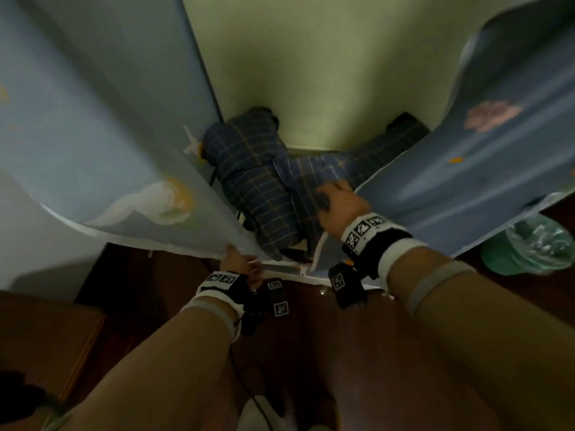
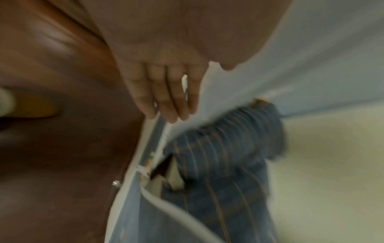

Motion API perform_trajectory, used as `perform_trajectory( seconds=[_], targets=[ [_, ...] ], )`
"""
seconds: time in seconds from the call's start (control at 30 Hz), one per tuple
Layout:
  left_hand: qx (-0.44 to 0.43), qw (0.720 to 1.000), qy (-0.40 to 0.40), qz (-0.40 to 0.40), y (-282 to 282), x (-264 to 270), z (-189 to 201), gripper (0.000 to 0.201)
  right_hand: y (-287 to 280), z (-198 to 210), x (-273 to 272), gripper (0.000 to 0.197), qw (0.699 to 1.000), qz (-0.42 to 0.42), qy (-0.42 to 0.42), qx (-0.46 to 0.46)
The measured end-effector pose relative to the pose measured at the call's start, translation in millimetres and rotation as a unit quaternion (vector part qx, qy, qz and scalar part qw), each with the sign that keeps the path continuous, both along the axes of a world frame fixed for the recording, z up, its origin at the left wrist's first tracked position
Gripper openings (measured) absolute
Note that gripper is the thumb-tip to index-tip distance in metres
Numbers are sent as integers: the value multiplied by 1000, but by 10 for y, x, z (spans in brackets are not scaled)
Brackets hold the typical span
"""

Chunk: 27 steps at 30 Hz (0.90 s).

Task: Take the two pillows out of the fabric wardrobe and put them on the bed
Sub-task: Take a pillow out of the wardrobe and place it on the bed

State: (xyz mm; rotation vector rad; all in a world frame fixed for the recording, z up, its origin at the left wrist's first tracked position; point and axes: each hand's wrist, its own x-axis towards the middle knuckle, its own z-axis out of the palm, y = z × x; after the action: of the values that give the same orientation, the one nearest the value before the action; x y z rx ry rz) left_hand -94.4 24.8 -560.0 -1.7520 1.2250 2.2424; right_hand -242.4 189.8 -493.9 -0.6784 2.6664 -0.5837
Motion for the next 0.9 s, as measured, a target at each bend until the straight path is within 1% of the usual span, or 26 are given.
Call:
perform_trajectory(
  seconds=[0.03,0.07,0.1,0.13,0.2,0.27,0.3,0.33,0.37,0.4,0.43,0.47,0.5,0.57,0.6,0.63,0.67,0.7,0.73,0.77,0.83,0.87,0.9],
  targets=[
    [-15,999,21,-24,95,-69,116,62,83,149,-48,58,1000,-5,-1,29],
    [-36,997,43,-48,217,-152,260,55,177,259,-58,60,999,-6,-5,48],
    [-62,992,67,-89,319,-243,379,43,267,364,-31,60,998,-10,-10,58],
    [-75,986,82,-121,459,-330,584,32,358,463,6,58,998,-18,-9,52],
    [-101,967,122,-197,696,-542,905,19,551,639,81,46,999,-44,5,14],
    [-138,937,175,-270,909,-782,1134,6,742,798,132,32,996,-65,38,-48],
    [-170,915,198,-307,1023,-942,1241,15,854,885,129,27,992,-78,57,-80],
    [-207,892,212,-341,1130,-1103,1330,32,963,967,119,24,987,-92,75,-108],
    [-227,877,229,-358,1233,-1279,1428,48,1070,1045,96,22,981,-104,99,-132],
    [-237,863,248,-370,1309,-1434,1524,64,1168,1126,69,21,974,-118,124,-149],
    [-244,852,270,-376,1377,-1654,1493,81,1270,1196,40,21,966,-133,149,-162],
    [-245,845,282,-384,1460,-1761,1594,95,1367,1258,7,24,959,-149,170,-172],
    [-241,838,297,-390,1538,-1871,1694,104,1456,1313,-28,28,952,-166,184,-181],
    [-248,817,316,-414,1667,-2053,1875,108,1603,1412,-72,35,939,-196,205,-196],
    [-269,801,330,-422,1707,-2066,2075,109,1642,1464,-80,35,932,-208,213,-206],
    [-305,778,347,-426,1746,-2153,2194,111,1686,1515,-88,35,926,-216,220,-218],
    [-341,749,372,-431,1770,-2249,2308,112,1720,1564,-92,34,920,-224,224,-230],
    [-374,721,388,-436,1784,-2348,2421,109,1750,1606,-102,32,915,-232,226,-241],
    [-401,696,403,-438,1795,-2454,2514,98,1768,1645,-113,30,911,-242,227,-247],
    [-407,682,409,-449,1809,-2542,2606,78,1778,1682,-125,28,908,-251,228,-247],
    [-432,651,388,-489,1832,-2658,2738,30,1788,1747,-127,26,907,-271,226,-231],
    [-462,627,364,-511,1816,-2697,2775,19,1767,1768,-130,25,906,-284,221,-222],
    [-480,605,352,-529,1789,-2702,2809,18,1733,1777,-136,25,906,-295,216,-214]
  ],
)
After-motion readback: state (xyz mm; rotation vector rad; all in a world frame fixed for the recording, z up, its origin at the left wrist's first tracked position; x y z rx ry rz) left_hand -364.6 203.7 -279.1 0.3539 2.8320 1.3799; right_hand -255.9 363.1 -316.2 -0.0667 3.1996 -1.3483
